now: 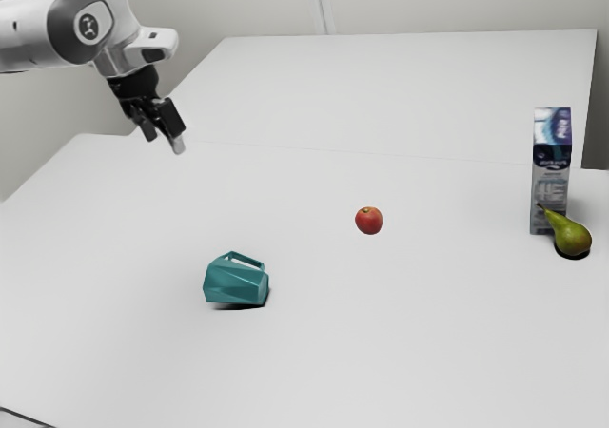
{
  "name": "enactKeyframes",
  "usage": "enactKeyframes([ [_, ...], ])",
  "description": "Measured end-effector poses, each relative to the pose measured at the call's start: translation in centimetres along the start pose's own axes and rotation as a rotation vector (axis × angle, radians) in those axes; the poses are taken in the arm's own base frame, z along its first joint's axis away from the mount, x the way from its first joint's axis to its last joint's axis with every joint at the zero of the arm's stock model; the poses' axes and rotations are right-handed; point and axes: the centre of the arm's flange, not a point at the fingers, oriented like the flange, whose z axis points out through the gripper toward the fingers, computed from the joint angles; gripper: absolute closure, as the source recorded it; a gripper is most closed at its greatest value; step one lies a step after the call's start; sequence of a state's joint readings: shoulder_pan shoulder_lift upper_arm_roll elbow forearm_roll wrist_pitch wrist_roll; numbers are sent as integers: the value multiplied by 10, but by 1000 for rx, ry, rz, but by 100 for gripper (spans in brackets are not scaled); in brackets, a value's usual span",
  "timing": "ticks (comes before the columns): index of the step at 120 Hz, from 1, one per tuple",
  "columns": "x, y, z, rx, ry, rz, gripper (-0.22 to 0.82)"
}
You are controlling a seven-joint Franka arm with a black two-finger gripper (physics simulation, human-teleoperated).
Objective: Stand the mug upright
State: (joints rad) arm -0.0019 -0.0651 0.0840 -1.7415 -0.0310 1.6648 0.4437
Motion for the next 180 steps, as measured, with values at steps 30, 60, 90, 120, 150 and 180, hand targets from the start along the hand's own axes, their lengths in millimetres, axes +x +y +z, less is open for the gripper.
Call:
enactKeyframes([
  [30, -4, -4, 11, -22, -31, -58, 0],
  [60, -24, -42, 73, -256, -37, -231, 0],
  [90, -74, -101, 146, -526, -4, -463, 0],
  [120, -66, -71, 209, -691, -1, -459, 0],
  [150, -66, -58, 242, -738, 9, -435, 0],
  [180, -67, -65, 268, -748, 7, -426, 0],
])
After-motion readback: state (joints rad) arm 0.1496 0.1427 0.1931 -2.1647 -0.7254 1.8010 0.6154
